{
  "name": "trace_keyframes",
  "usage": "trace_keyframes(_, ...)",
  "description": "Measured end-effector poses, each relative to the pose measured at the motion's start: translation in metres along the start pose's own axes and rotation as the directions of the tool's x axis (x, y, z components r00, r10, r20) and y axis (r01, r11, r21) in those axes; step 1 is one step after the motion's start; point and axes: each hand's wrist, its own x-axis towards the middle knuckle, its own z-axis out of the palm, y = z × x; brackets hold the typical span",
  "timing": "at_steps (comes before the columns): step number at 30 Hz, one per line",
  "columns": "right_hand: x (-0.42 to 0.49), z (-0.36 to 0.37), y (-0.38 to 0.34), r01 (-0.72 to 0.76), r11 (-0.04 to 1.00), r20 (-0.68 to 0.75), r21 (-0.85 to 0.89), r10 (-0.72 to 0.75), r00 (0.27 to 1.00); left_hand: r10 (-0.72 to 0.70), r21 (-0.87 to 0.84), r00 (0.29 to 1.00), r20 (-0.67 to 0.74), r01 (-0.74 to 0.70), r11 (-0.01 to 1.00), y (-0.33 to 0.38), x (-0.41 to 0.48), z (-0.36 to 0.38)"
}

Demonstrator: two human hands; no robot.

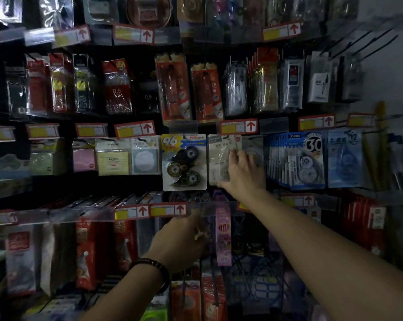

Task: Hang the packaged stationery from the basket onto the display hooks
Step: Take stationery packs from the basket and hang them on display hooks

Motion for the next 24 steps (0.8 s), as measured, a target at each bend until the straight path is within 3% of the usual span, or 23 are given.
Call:
trace_keyframes(6,-0.051,-0.009,-0.005,0.059,0.995,-0.032,0.076,-0.057,0.998,-0.026,-0.011,0.997,0.066,0.027,1.000,-0.006,-0.041,0.016)
trace_keyframes(11,-0.158,0.001,-0.007,0.246,0.911,-0.174,0.332,-0.197,0.965,-0.074,-0.026,0.971,0.229,0.082,0.996,-0.015,-0.105,0.061)
trace_keyframes(13,-0.219,0.018,-0.011,0.251,0.862,-0.099,0.441,-0.231,0.968,-0.082,-0.044,0.944,0.321,0.101,0.994,-0.019,-0.140,0.095)
trace_keyframes(16,-0.324,0.054,-0.014,0.128,0.819,0.161,0.559,-0.258,0.953,-0.118,-0.036,0.874,0.471,0.153,0.988,-0.026,-0.200,0.150)
trace_keyframes(19,-0.432,0.099,-0.010,-0.156,0.807,0.515,0.570,-0.203,0.833,-0.157,-0.023,0.786,0.597,0.212,0.977,-0.040,-0.264,0.203)
trace_keyframes(21,-0.498,0.130,-0.005,-0.351,0.815,0.727,0.462,-0.121,0.676,-0.197,-0.009,0.707,0.679,0.277,0.961,-0.049,-0.301,0.234)
trace_keyframes(24,-0.584,0.168,-0.001,-0.634,0.708,0.907,0.313,-0.023,0.421,-0.196,-0.033,0.613,0.766,0.341,0.939,-0.060,-0.341,0.274)
